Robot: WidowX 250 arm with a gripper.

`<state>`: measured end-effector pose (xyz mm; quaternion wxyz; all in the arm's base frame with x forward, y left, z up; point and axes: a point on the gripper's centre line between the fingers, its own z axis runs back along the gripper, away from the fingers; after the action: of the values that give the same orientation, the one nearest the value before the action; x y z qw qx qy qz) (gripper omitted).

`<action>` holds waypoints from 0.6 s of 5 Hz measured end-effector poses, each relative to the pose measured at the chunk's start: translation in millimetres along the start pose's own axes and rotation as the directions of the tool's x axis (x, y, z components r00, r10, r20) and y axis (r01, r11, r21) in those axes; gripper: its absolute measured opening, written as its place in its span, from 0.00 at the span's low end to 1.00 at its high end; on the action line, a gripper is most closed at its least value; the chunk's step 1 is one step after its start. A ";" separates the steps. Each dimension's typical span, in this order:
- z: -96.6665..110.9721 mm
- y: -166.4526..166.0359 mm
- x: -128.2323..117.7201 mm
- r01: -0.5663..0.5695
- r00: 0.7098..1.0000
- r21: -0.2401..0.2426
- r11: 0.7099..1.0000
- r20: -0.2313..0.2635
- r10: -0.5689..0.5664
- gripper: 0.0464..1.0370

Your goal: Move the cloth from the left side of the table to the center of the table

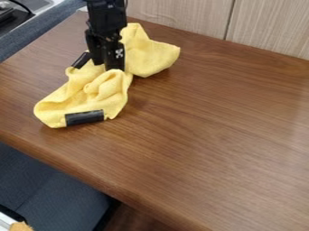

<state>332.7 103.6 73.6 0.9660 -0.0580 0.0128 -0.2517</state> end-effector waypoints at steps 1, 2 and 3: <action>-3.8 2.7 1.1 0.003 1.000 0.026 1.000 -0.016 -0.002 0.96; -8.2 -3.7 6.2 0.030 0.999 0.032 0.999 -0.023 -0.030 0.96; -12.9 -16.3 14.3 0.066 0.998 0.025 0.997 -0.025 -0.066 0.96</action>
<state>336.6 81.1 62.8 0.9576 -0.0429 0.0192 -0.2844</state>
